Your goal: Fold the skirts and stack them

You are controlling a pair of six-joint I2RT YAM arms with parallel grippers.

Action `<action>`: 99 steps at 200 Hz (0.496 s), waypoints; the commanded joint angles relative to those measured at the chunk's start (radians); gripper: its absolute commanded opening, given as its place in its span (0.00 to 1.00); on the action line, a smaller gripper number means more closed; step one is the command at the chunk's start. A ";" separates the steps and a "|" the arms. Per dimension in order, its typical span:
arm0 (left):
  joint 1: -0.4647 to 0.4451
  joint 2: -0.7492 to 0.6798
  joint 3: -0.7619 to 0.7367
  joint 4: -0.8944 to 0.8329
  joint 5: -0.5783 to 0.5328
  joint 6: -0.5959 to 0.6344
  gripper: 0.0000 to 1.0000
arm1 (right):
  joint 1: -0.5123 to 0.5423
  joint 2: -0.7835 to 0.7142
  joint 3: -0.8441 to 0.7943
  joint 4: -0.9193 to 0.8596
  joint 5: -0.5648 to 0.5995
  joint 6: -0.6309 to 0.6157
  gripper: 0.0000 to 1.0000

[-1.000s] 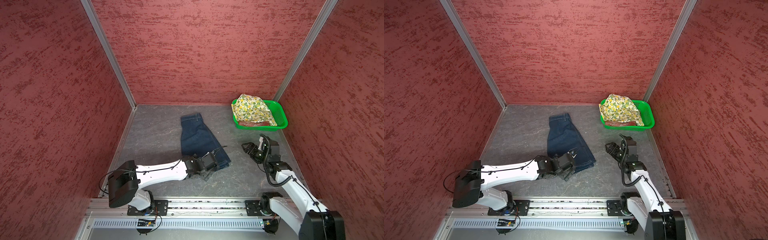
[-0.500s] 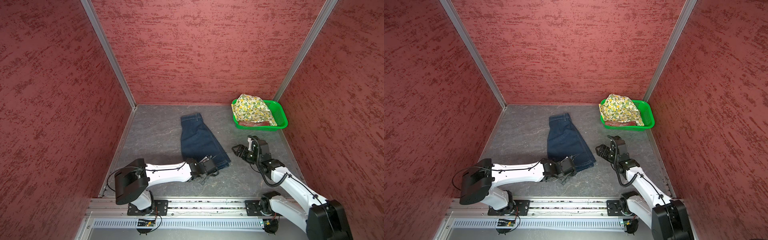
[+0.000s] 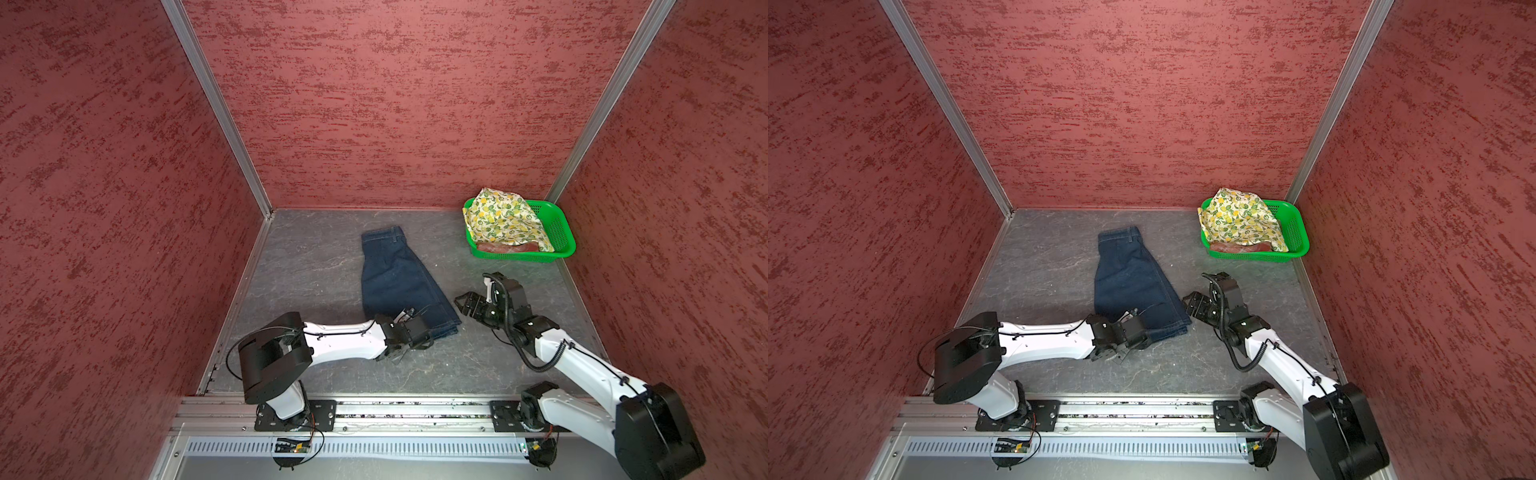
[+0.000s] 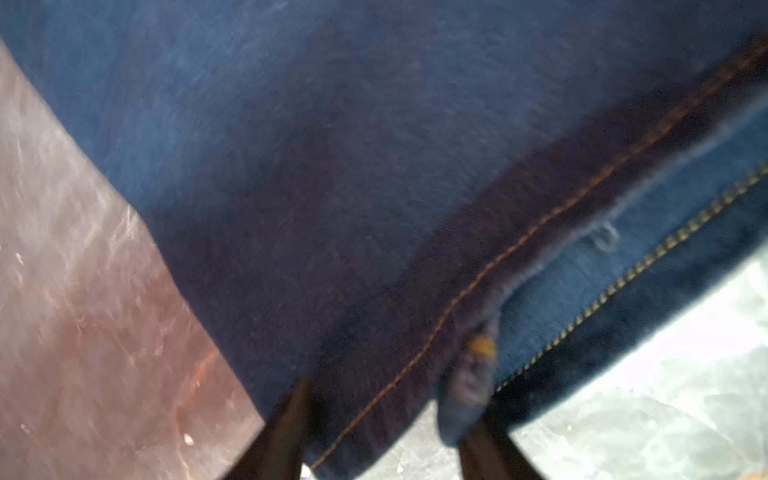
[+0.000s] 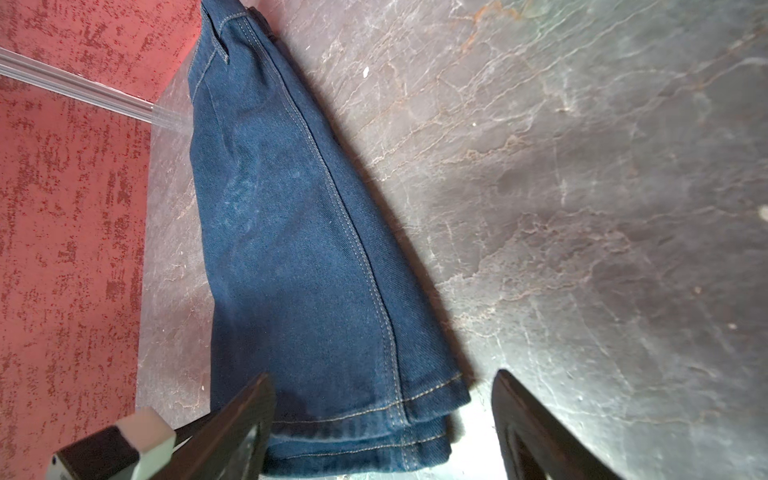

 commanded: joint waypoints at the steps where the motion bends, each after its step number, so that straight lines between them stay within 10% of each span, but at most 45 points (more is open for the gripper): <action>1: 0.021 -0.048 -0.019 -0.009 -0.020 -0.062 0.46 | 0.013 0.015 0.039 0.014 0.027 -0.018 0.83; 99: 0.071 -0.384 -0.145 0.043 -0.083 -0.307 0.02 | 0.071 0.079 0.066 0.035 0.024 -0.038 0.83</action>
